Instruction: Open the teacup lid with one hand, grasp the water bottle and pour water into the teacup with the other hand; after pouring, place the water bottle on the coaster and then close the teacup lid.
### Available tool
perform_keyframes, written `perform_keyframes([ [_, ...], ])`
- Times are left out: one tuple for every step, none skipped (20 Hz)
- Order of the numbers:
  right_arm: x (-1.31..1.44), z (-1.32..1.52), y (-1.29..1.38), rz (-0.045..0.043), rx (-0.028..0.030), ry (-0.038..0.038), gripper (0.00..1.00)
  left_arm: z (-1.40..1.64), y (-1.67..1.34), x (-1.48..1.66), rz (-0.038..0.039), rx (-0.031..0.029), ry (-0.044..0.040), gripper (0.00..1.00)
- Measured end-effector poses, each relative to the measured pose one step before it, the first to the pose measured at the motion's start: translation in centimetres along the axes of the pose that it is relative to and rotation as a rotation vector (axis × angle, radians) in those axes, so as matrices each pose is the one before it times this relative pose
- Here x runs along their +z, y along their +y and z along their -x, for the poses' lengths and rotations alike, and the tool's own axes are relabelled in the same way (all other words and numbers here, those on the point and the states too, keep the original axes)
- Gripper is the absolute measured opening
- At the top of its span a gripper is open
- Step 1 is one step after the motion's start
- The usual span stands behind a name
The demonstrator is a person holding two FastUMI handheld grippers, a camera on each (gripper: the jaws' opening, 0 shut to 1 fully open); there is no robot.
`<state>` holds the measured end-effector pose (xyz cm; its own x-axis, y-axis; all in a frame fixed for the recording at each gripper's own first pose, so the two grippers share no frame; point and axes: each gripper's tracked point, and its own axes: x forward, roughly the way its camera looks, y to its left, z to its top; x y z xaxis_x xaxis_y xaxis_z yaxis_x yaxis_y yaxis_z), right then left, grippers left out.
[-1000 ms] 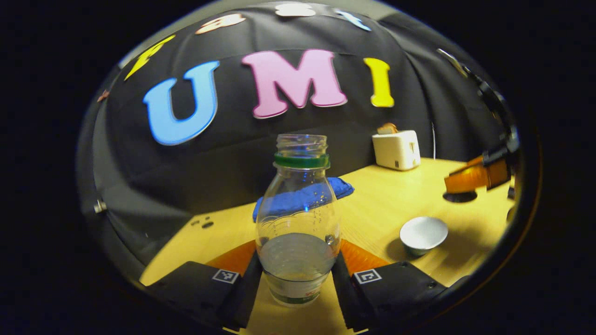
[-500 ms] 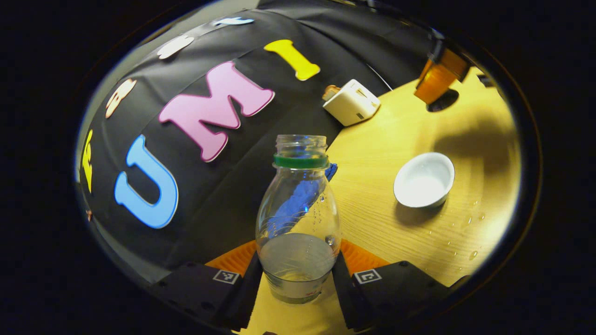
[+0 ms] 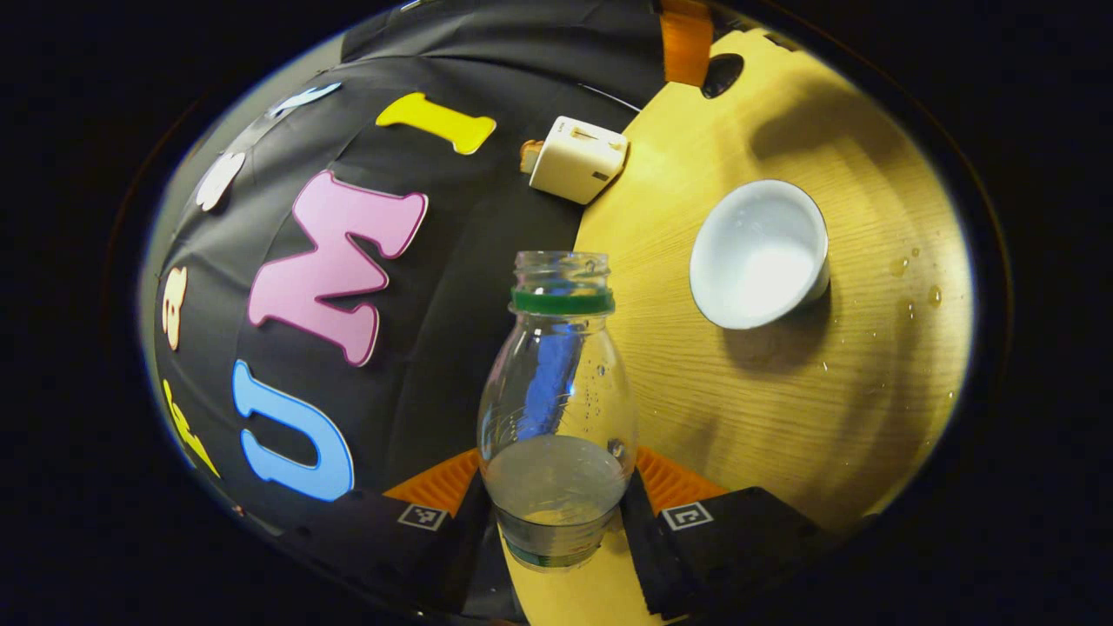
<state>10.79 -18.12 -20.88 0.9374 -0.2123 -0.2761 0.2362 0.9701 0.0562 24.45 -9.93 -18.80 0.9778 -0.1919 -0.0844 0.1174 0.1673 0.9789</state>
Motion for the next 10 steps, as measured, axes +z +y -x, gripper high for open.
perform_keyframes([
  [-0.056,-0.005,-0.019,-0.00666,-0.00068,0.00118,0.24,0.049,0.062,0.266,-0.03002,-0.00094,-0.0111,0.74],
  [-0.054,0.041,0.026,-0.0035,-0.00009,0.00173,0.24,-0.083,-0.169,0.235,-0.02139,-0.00577,-0.0095,0.74],
  [-0.188,0.007,0.008,-0.00044,0.00126,0.00088,0.24,-0.257,-0.356,0.142,-0.02049,-0.00253,-0.00787,0.74],
  [-0.046,0.086,0.008,0.00167,0.0021,0.00084,0.24,-0.249,-0.237,0.136,-0.02439,-0.00474,-0.00769,0.74],
  [-0.151,0.056,0.083,0.0029,0.00206,0.00087,0.24,-0.252,-0.155,0.05,-0.02649,-0.00473,-0.00617,0.74],
  [-0.023,0.023,0.021,0.00158,0.00172,0.00014,0.24,-0.154,-0.104,0.2,-0.02475,-0.00025,-0.00852,0.74],
  [-0.143,0.132,-0.01,-0.00154,0.00158,0.00164,0.24,-0.112,0.114,0.204,-0.02517,0.00496,-0.01157,0.74],
  [-0.09,0.139,0.011,-0.00778,0.0019,0.00104,0.24,-0.219,0.122,0.242,-0.03069,0.00734,-0.0119,0.74],
  [-0.126,0.014,0.159,-0.01446,0.00476,0.00209,0.24,-0.194,0.301,0.138,-0.02977,0.00929,-0.01237,0.75],
  [-0.253,0.049,0.238,-0.01471,0.0081,0.00603,0.24,-0.294,0.058,0.091,-0.01835,0.00355,-0.00842,0.74],
])
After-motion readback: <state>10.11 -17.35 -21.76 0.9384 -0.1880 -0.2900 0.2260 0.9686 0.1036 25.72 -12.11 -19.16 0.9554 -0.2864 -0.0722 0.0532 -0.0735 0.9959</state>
